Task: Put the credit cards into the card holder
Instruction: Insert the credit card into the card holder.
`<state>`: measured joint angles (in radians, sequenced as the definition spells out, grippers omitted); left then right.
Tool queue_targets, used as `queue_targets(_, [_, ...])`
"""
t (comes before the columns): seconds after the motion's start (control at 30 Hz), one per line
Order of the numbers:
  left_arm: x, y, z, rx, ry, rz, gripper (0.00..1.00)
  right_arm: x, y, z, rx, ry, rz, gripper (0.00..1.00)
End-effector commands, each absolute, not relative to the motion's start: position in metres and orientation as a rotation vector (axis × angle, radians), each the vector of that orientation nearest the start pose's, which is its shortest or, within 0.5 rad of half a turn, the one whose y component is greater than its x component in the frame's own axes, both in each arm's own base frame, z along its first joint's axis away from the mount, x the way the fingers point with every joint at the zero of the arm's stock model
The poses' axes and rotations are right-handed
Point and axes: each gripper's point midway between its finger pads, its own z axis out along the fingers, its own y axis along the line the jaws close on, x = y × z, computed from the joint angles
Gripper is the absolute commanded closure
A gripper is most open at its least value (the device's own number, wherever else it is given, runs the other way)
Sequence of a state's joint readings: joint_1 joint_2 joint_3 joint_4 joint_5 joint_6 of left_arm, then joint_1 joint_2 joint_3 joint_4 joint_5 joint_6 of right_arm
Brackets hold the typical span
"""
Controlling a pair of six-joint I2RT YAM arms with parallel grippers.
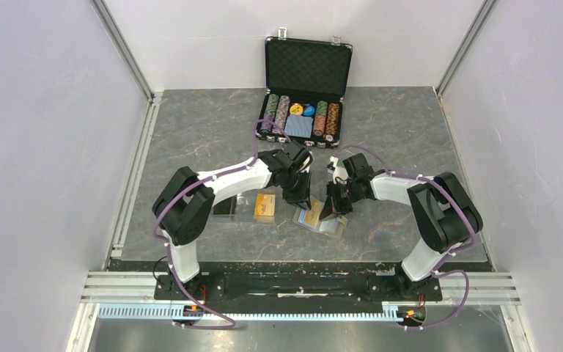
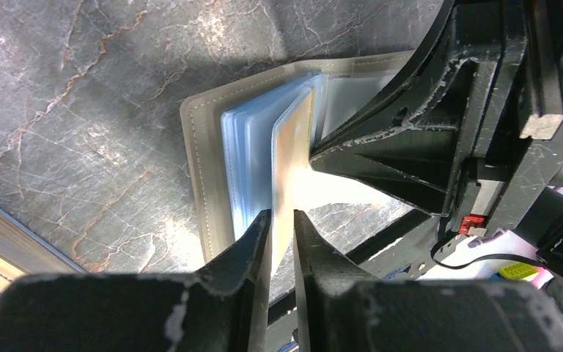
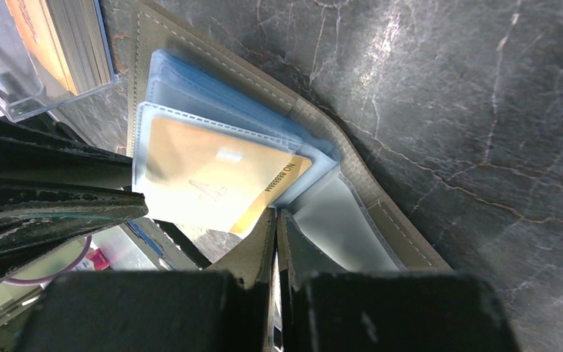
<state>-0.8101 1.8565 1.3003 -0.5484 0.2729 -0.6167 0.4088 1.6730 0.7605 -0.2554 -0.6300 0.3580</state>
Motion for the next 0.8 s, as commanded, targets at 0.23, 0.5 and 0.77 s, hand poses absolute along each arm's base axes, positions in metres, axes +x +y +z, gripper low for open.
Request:
queue_targets(0.23, [0.229,-0.363,0.068,0.468,2.825,-0.858,0.77,0.226,0.224,0.013,-0.277,2.801,1.06,1.0])
queue_targets(0.5, [0.228,-0.364,0.074,0.444,2.817,-0.874,0.98,0.233,0.229,0.024,-0.276,2.769,1.076,1.0])
queue_targets(0.77, [0.236,-0.326,0.083,0.312,2.795,-0.679,0.98,0.255,0.243,0.057,-0.257,2.677,1.127,1.0])
